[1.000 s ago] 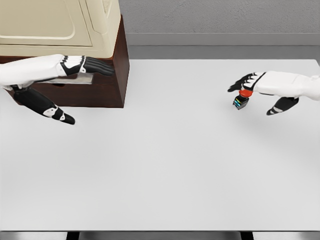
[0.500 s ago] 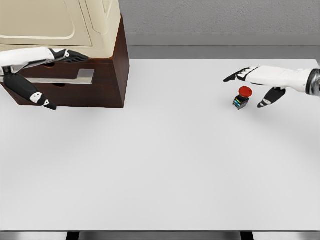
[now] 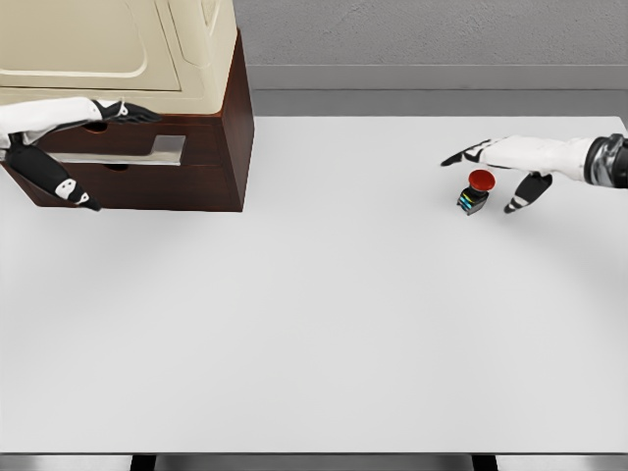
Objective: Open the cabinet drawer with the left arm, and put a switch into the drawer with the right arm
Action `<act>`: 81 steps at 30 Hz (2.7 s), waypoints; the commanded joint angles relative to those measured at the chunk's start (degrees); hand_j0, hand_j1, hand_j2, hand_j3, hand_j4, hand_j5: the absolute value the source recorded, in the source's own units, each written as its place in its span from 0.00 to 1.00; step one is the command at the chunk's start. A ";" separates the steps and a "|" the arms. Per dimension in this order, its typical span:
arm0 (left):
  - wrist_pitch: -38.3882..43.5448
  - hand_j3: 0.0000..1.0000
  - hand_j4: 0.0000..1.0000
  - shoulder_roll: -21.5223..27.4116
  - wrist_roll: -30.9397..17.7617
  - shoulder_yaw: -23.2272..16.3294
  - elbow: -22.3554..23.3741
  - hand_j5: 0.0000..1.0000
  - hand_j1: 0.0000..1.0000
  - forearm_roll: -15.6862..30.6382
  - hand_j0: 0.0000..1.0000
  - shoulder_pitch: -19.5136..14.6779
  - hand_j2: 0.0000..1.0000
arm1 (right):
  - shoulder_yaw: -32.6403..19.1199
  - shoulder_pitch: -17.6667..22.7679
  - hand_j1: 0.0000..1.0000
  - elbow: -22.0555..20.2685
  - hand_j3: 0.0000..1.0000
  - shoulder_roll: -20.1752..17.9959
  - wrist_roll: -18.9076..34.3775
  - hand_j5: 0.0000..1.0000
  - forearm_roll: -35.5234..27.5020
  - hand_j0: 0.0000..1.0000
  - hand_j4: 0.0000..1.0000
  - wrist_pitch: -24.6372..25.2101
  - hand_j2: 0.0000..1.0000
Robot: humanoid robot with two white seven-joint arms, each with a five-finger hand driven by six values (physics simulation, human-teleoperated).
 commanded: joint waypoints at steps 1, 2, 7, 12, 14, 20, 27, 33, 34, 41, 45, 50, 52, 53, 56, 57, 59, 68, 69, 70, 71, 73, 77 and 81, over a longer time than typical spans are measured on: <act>0.08 1.00 1.00 -0.37 0.02 0.16 1.08 1.00 1.00 -0.85 1.00 0.00 1.00 | -0.02 0.00 0.94 1.16 0.94 0.29 -0.02 0.94 -0.30 0.94 0.94 0.14 0.94; 0.08 1.00 1.00 -0.63 0.02 0.16 1.08 1.00 1.00 -0.50 1.00 0.26 1.00 | -0.02 0.00 0.94 1.16 0.94 0.29 -0.02 0.94 -0.30 0.94 0.94 0.14 0.94; -0.01 1.00 1.00 -1.25 0.02 0.25 1.08 1.00 1.00 0.03 1.00 1.58 1.00 | 0.78 0.00 0.85 1.16 0.85 1.08 -0.02 0.85 -0.30 0.85 0.85 0.14 0.85; -0.01 1.00 1.00 -2.22 0.02 0.69 3.28 1.00 1.00 -0.06 1.00 1.76 1.00 | 0.86 -0.09 0.80 0.99 0.80 1.61 -0.02 0.80 -0.30 0.80 0.80 0.14 0.80; 0.08 1.00 1.00 -2.48 0.02 0.69 3.37 1.00 1.00 0.03 1.00 2.28 1.00 | 1.21 -0.17 0.78 1.07 0.78 1.87 -0.02 0.78 -0.30 0.78 0.78 0.14 0.78; -0.01 1.00 1.00 -3.45 0.02 1.40 3.28 1.00 1.00 0.30 1.00 3.87 1.00 | 1.48 -0.62 0.78 2.48 0.78 2.14 -0.02 0.78 -0.30 0.78 0.78 0.14 0.78; 0.08 1.00 1.00 -3.80 0.02 2.45 5.74 1.00 1.00 -0.49 1.00 4.31 1.00 | 1.48 -0.62 0.75 3.10 0.75 2.05 -0.02 0.75 -0.30 0.75 0.75 0.14 0.75; 0.08 1.00 1.00 -3.89 0.02 2.54 6.09 1.00 1.00 -0.23 1.00 4.66 1.00 | 1.48 -0.70 0.69 3.27 0.69 2.14 -0.02 0.69 -0.30 0.69 0.69 0.14 0.69; 0.08 1.00 1.00 -3.89 0.02 2.54 6.01 1.00 1.00 0.03 1.00 4.66 1.00 | 1.48 -0.88 0.68 3.27 0.68 2.14 -0.02 0.68 -0.30 0.68 0.68 0.14 0.68; 0.26 1.00 1.00 -4.68 0.02 2.63 6.10 1.00 1.00 -0.06 1.00 5.89 1.00 | 1.48 -0.88 0.59 3.27 0.59 2.14 -0.02 0.59 -0.30 0.59 0.59 0.14 0.59; 0.26 1.00 1.00 -4.68 0.02 2.63 6.18 1.00 1.00 0.12 1.00 6.59 1.00 | 1.48 -0.88 0.55 3.27 0.55 2.05 -0.02 0.55 -0.30 0.55 0.55 0.14 0.55; 0.08 1.00 1.00 -4.68 0.02 2.63 6.09 1.00 1.00 0.30 1.00 6.94 1.00 | 1.48 -0.88 0.51 3.18 0.51 2.14 -0.02 0.51 -0.30 0.51 0.51 0.14 0.51; 0.08 1.00 1.00 -4.50 0.02 2.63 6.09 1.00 1.00 0.29 1.00 8.09 1.00 | 1.48 -0.97 0.50 2.83 0.50 2.14 -0.02 0.50 -0.22 0.50 0.50 0.14 0.50; 0.08 1.00 1.00 -4.50 0.02 2.63 6.01 1.00 1.00 0.30 1.00 8.09 1.00 | 1.48 -1.05 0.49 2.74 0.49 2.14 -0.02 0.49 -0.22 0.49 0.49 0.14 0.49; 0.08 1.00 1.00 -4.50 0.02 2.63 5.83 1.00 1.00 0.30 1.00 8.26 1.00 | 1.48 -1.32 0.48 2.39 0.48 2.22 -0.02 0.48 -0.30 0.48 0.48 0.14 0.48; 0.08 1.00 1.00 -4.33 0.02 2.63 5.74 1.00 1.00 0.38 1.00 8.35 1.00 | 1.48 -1.41 0.48 2.31 0.48 2.31 -0.02 0.48 -0.30 0.48 0.48 0.14 0.48; 0.08 1.00 1.00 -3.97 0.02 2.54 5.57 1.00 1.00 0.74 1.00 8.35 1.00 | 1.48 -1.49 0.46 2.13 0.46 2.31 -0.02 0.46 -0.22 0.46 0.46 0.14 0.46; 0.08 1.00 1.00 -2.74 0.02 2.54 4.86 1.00 1.00 2.40 1.00 9.40 1.00 | 1.57 -2.55 0.44 -3.32 0.44 2.22 -0.02 0.44 -0.30 0.44 0.44 0.14 0.44; 0.08 1.00 1.00 -2.39 0.02 2.45 4.69 1.00 1.00 2.84 1.00 9.49 1.00 | 1.57 -2.55 0.44 -4.55 0.44 2.22 -0.02 0.44 -0.30 0.44 0.44 0.14 0.44; 0.08 1.00 1.00 -2.22 0.02 2.36 4.69 1.00 1.00 3.11 1.00 9.49 1.00 | 1.65 -2.55 0.44 -5.95 0.44 2.14 -0.02 0.44 -0.30 0.44 0.44 0.14 0.44; 0.08 1.00 1.00 -2.04 0.02 2.45 4.51 1.00 1.00 3.46 1.00 9.75 1.00 | 2.36 -2.64 0.44 -6.92 0.44 2.05 -0.02 0.44 -0.39 0.44 0.44 0.14 0.44; 0.08 1.00 1.00 -0.28 0.02 2.45 3.55 1.00 1.00 4.86 1.00 10.20 1.00 | 3.15 -3.16 0.44 -8.33 0.44 2.14 -0.02 0.44 -0.39 0.44 0.44 0.14 0.44; 0.08 1.00 1.00 2.27 0.02 2.45 1.70 1.00 1.00 6.01 1.00 10.28 1.00 | 4.03 -3.87 0.43 -13.42 0.43 2.05 -0.02 0.43 -0.39 0.43 0.43 0.14 0.43; 0.08 1.00 1.00 3.85 0.02 2.54 0.65 1.00 1.00 7.59 1.00 10.99 1.00 | 6.05 -5.80 0.43 -15.97 0.43 2.22 -0.02 0.43 -0.48 0.43 0.43 0.14 0.43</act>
